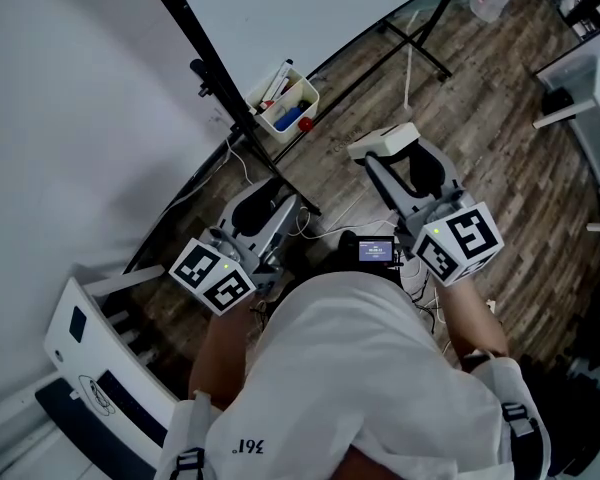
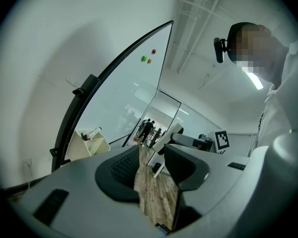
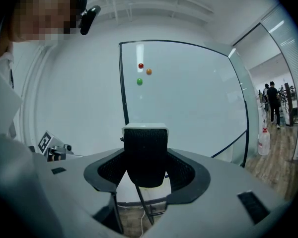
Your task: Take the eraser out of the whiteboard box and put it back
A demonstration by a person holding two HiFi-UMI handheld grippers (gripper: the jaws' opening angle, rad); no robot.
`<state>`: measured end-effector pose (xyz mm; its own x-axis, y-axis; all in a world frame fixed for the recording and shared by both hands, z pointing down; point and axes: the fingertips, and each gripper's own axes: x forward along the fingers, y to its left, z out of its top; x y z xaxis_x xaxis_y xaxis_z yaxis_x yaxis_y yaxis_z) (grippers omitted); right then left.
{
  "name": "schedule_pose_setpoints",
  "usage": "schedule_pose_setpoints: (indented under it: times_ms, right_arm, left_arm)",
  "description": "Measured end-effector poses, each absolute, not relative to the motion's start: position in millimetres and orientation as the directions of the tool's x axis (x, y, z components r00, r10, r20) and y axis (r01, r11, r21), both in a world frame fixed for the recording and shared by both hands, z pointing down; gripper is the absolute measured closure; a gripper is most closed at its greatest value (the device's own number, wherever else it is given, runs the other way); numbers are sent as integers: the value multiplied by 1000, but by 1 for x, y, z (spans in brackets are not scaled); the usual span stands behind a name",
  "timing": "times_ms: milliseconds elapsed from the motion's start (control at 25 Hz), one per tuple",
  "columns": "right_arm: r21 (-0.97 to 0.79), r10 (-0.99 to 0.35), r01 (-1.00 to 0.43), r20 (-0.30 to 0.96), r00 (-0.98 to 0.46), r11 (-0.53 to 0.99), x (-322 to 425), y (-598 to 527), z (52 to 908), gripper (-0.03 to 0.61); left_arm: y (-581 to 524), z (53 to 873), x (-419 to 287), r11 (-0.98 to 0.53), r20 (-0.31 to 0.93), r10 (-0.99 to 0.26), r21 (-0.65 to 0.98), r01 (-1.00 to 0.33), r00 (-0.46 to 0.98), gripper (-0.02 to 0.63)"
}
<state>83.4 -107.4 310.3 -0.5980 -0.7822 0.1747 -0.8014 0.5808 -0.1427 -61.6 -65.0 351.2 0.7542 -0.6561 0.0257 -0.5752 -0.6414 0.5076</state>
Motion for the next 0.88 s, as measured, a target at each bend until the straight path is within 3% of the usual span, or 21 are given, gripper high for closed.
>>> schedule_pose_setpoints:
  times_ms: [880]
  right_arm:
    - [-239, -777, -812, 243, -582, 533, 99, -85, 351, 324]
  left_arm:
    - [-50, 373, -58, -626, 76, -633, 536, -567, 770, 448]
